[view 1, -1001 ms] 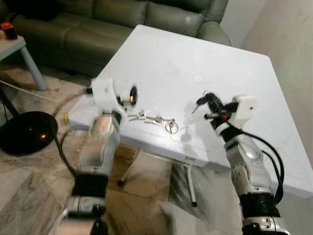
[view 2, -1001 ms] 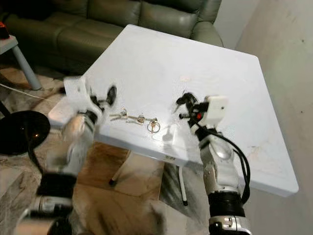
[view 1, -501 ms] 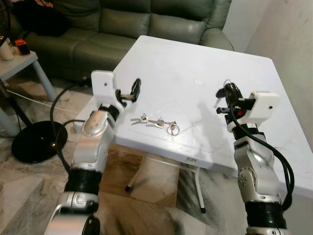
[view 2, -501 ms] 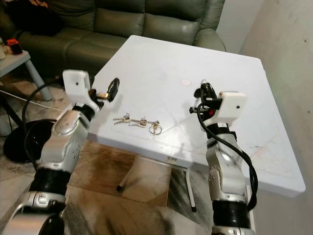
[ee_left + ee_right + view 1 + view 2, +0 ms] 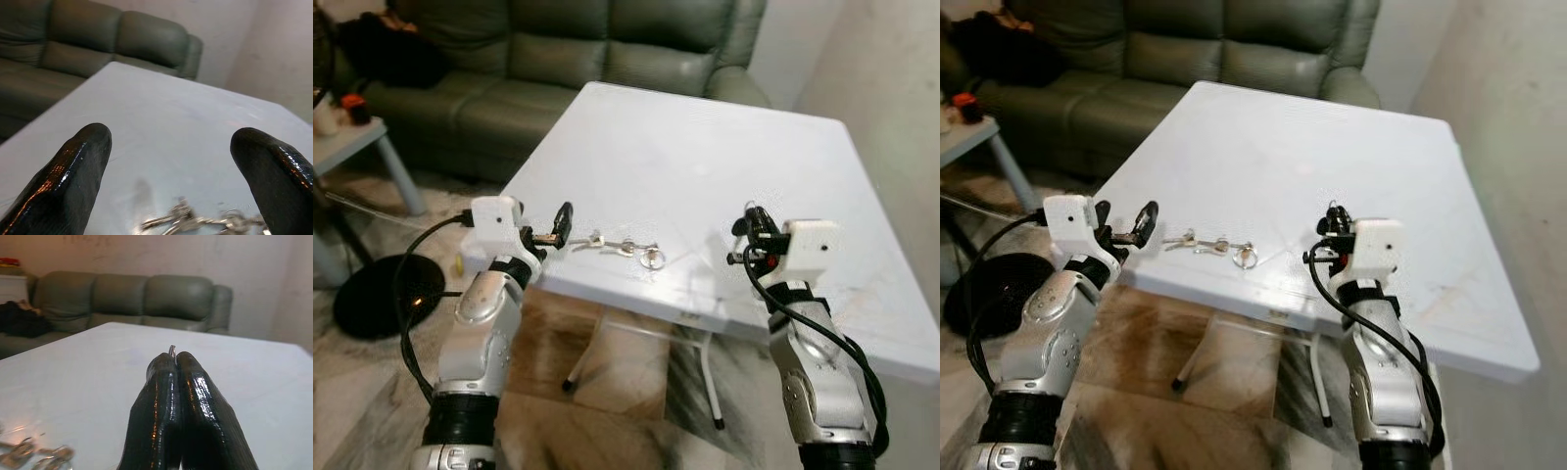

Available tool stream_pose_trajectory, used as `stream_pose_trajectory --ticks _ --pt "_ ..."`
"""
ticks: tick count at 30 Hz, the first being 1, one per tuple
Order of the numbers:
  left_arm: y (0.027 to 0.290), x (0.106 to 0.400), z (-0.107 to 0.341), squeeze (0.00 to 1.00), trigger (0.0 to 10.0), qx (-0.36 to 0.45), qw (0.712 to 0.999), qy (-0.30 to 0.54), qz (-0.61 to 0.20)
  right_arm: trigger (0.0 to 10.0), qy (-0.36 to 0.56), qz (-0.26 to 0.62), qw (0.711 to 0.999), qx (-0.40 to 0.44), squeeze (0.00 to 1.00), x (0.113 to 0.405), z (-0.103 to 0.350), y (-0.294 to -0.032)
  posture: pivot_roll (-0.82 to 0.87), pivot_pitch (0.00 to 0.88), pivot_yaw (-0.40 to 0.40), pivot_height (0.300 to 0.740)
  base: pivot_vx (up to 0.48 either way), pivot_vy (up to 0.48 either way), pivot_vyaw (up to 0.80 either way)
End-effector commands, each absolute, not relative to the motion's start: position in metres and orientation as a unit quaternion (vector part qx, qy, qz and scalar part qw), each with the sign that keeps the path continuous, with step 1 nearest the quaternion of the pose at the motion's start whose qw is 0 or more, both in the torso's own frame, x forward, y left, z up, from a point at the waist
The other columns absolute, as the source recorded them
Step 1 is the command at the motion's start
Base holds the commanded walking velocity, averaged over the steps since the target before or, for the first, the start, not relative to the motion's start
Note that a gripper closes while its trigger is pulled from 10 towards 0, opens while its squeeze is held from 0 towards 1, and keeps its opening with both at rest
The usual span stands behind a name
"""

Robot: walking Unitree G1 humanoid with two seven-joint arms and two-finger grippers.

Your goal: Hang keys on a hook

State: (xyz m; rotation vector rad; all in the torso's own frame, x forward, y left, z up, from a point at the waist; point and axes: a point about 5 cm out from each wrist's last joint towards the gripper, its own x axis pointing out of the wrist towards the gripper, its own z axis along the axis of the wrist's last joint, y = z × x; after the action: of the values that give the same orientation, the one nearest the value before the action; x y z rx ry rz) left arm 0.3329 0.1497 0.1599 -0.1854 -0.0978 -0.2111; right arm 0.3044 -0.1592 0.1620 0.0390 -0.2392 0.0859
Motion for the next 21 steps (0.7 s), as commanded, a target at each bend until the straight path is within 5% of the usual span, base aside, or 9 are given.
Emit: stream_pose_trajectory --ticks 1,21 --pt "0.1483 0.3360 0.1680 0.00 10.0 -0.094 0.988 -0.058 -0.107 10.0 -0.109 0.032 0.993 0.016 0.00 0.3074 0.1600 -0.1635 0.14 0.000 -0.066 0.740 0.000 0.000 -0.76" --pt "0.1437 0.3397 0.1679 0.00 10.0 -0.103 0.987 -0.055 -0.106 10.0 -0.109 0.047 0.993 0.003 0.00 0.3096 0.1607 -0.1553 0.13 0.000 -0.056 0.740 0.000 0.000 -0.75"
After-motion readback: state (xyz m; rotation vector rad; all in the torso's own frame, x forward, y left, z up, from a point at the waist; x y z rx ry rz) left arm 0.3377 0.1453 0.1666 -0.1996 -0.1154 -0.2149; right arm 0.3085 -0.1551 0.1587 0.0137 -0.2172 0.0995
